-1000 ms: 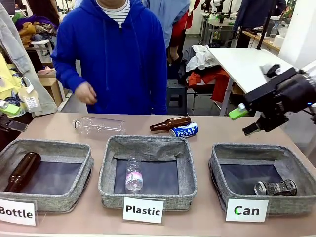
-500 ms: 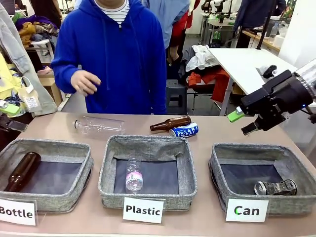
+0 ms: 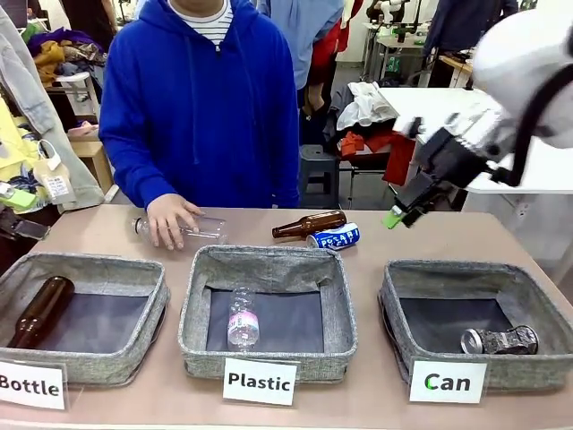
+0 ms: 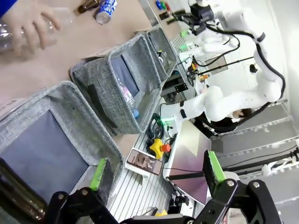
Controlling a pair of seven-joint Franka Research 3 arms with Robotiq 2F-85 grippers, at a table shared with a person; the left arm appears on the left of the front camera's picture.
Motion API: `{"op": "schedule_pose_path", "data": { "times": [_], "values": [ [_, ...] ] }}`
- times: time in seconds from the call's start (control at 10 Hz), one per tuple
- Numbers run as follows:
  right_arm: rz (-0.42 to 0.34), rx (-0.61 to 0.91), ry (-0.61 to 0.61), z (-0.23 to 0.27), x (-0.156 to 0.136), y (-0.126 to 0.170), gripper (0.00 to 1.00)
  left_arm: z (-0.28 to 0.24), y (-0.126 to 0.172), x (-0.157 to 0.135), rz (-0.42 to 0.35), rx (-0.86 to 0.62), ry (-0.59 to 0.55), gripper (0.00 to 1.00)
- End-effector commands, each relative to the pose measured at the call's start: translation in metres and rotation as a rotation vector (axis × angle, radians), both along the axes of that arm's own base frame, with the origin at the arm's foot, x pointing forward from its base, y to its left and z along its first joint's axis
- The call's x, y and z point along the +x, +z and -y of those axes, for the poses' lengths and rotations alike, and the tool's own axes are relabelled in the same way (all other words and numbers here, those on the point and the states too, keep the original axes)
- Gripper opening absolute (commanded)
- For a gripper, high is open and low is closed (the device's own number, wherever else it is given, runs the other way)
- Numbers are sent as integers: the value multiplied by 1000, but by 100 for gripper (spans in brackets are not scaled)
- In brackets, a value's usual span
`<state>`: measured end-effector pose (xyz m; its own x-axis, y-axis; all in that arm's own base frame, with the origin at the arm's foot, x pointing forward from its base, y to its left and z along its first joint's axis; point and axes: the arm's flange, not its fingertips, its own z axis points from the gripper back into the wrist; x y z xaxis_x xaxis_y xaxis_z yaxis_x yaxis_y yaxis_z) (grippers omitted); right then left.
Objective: Sort the can waste into the basket.
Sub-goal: Pick up the can waste from the table and place it in the right Fabric basket.
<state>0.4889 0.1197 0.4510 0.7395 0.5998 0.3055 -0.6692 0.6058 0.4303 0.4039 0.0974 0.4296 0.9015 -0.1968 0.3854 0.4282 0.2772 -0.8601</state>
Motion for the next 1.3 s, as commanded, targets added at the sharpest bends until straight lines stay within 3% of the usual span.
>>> {"op": "schedule_pose_path", "data": {
  "times": [0.0, 0.1, 0.2, 0.3, 0.4, 0.6, 0.7, 0.9, 1.0, 1.2],
  "values": [
    [160, 29, 504, 2, 26, 5, 100, 0, 3, -2, -4, -7, -1, 100],
    [224, 114, 714, -4, 23, 0, 100, 0, 3, -2, -4, -7, -1, 100],
    [314, 205, 804, -6, 24, -6, 100, 0, 3, -2, -4, -7, -1, 100],
    [379, 218, 789, -7, 27, -12, 100, 0, 3, -2, -4, -7, -1, 100],
    [459, 170, 709, -11, 27, -18, 100, 0, 3, -2, -4, -7, -1, 100],
    [670, -28, 391, -22, 24, -22, 100, 0, 3, -2, -4, -7, -1, 100],
    [451, 74, 661, -15, 37, -8, 100, 0, 3, -2, -4, -7, -1, 100],
    [451, 74, 661, -15, 37, -8, 100, 0, 3, -2, -4, -7, -1, 100],
    [518, 54, 581, -15, 36, -14, 100, 0, 3, -2, -4, -7, -1, 100],
    [691, 128, 824, -16, 69, -25, 100, 0, 3, -2, -4, -7, -1, 100]
  ]
}}
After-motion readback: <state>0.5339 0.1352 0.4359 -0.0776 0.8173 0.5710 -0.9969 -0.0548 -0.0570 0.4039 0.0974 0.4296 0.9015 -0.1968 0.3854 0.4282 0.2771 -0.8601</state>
